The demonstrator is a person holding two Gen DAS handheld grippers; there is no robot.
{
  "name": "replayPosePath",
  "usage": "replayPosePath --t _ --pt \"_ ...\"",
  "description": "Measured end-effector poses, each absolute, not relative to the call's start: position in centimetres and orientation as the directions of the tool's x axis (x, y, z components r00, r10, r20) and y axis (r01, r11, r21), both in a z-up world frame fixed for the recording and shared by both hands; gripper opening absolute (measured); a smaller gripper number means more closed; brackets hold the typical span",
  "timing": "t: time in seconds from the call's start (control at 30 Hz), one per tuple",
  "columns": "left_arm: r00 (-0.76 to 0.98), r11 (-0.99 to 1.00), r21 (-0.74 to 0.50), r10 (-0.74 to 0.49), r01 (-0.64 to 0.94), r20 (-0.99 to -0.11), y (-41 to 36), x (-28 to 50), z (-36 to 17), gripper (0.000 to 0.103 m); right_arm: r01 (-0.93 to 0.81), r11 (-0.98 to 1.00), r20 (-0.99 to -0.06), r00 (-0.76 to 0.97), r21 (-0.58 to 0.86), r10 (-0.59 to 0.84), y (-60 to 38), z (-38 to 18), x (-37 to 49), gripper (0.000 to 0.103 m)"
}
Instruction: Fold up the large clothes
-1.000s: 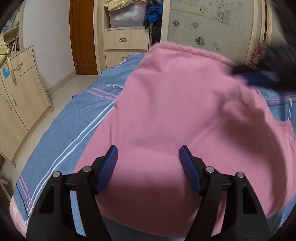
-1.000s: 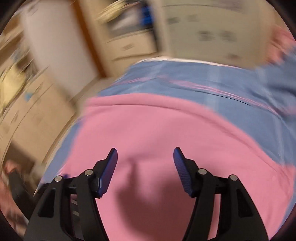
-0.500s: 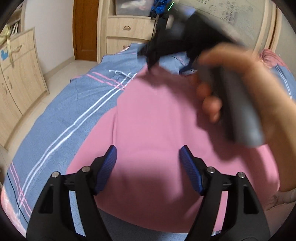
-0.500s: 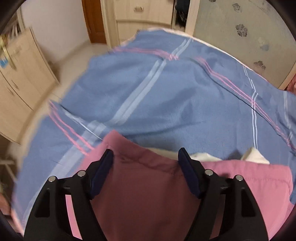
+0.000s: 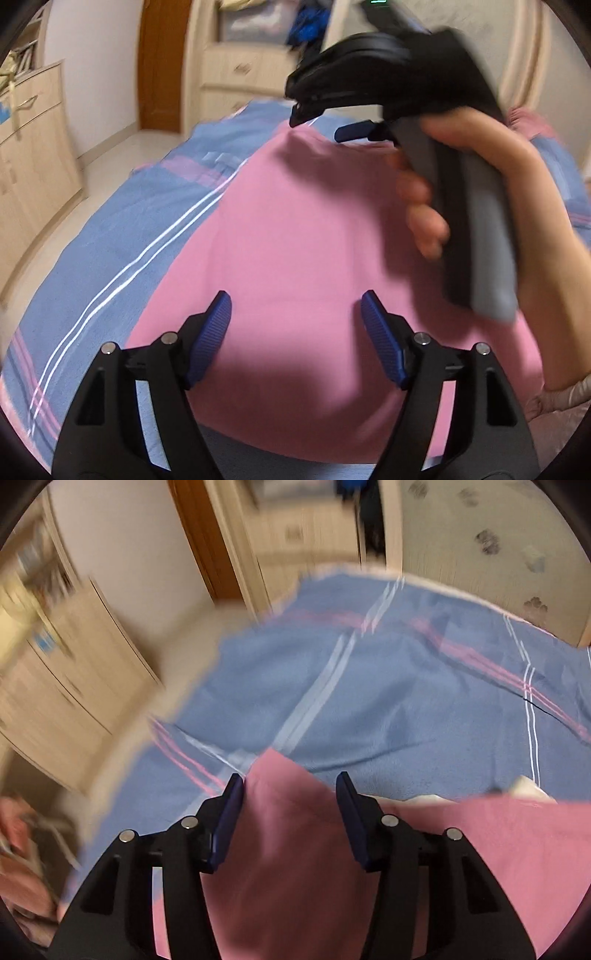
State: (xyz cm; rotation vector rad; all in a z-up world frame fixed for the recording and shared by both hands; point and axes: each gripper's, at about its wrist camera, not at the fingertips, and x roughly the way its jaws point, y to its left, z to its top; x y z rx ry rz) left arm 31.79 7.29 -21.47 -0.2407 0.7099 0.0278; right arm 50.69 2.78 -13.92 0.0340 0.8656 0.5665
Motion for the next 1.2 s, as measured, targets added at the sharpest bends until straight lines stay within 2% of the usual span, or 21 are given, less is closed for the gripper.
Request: replayPosePath --t 0.1,0.2,0.27,0.33,0.43,0.6,0.67,0.77,0.87,0.93,0.97,1.03,1.13,1.2 --pt "0.818 0.974 -0.228 -0.121 -0.013 -0.562 5.4 30.3 -19.6 0.073 -0.450 0.861 -0.655 0.580 0.237 0.483 -2.5 -10.4 45.7 0.053" --pt "0.819 0.970 -0.221 -0.203 0.095 -0.536 2.3 29.7 -18.9 0.073 -0.400 0.895 -0.678 0.603 0.199 0.420 -7.9 -9.8 41.9 0.053" --pt "0.785 0.966 -0.207 -0.245 0.152 -0.569 0.0 30.2 -19.6 0.073 -0.337 0.937 -0.726 0.620 0.095 0.297 -10.8 -11.4 40.3 0.053" --pt "0.750 0.972 -0.153 -0.234 0.177 -0.619 -2.2 30.9 -20.7 0.074 -0.288 0.957 -0.768 0.603 0.042 0.215 -12.4 -13.8 40.6 0.053" --pt "0.715 0.986 -0.058 -0.155 0.159 -0.681 -4.5 32.1 -22.3 0.076 -0.250 0.961 -0.806 0.541 0.117 0.239 -14.0 -18.5 42.7 0.054" --pt "0.676 0.980 -0.138 -0.201 0.146 -0.709 -4.4 33.5 -23.3 0.076 -0.246 0.969 -0.795 0.586 0.007 0.155 -12.1 -20.7 43.4 0.060" --pt "0.692 0.977 -0.142 -0.213 0.159 -0.690 -4.6 33.1 -22.7 0.076 -0.266 0.963 -0.789 0.583 0.042 0.195 -13.1 -19.6 42.4 0.060" --pt "0.719 0.972 -0.156 -0.234 0.174 -0.655 -4.5 32.6 -21.6 0.076 -0.214 0.972 -0.731 0.647 0.101 0.218 -17.3 -17.0 38.7 0.060" --pt "0.719 0.973 -0.153 -0.229 0.170 -0.656 -4.5 32.9 -21.7 0.076 -0.080 0.994 -0.694 0.712 0.074 0.109 -21.7 -16.7 35.8 0.063" --pt "0.716 0.978 -0.124 -0.207 0.167 -0.667 -5.1 32.9 -22.0 0.077 0.024 0.997 -0.724 0.688 0.077 0.039 -25.1 -18.4 34.8 0.067" --pt "0.716 0.980 -0.111 -0.198 0.167 -0.670 -5.3 32.8 -21.9 0.077 0.044 0.993 -0.750 0.659 0.112 0.055 -26.5 -19.8 34.8 0.071" --pt "0.717 0.981 -0.090 -0.186 0.170 -0.672 -5.1 33.0 -21.9 0.078 0.037 0.988 -0.779 0.620 0.153 0.097 -27.3 -21.6 34.8 0.071" --pt "0.719 0.983 -0.074 -0.173 0.167 -0.674 -5.0 32.8 -21.9 0.078 0.029 0.989 -0.758 0.646 0.146 0.093 -27.2 -20.3 32.7 0.071" --pt "0.716 0.981 -0.093 -0.189 0.171 -0.672 -4.6 32.7 -21.7 0.078 0.004 0.976 -0.719 0.677 0.216 0.157 -27.2 -19.0 29.9 0.071"
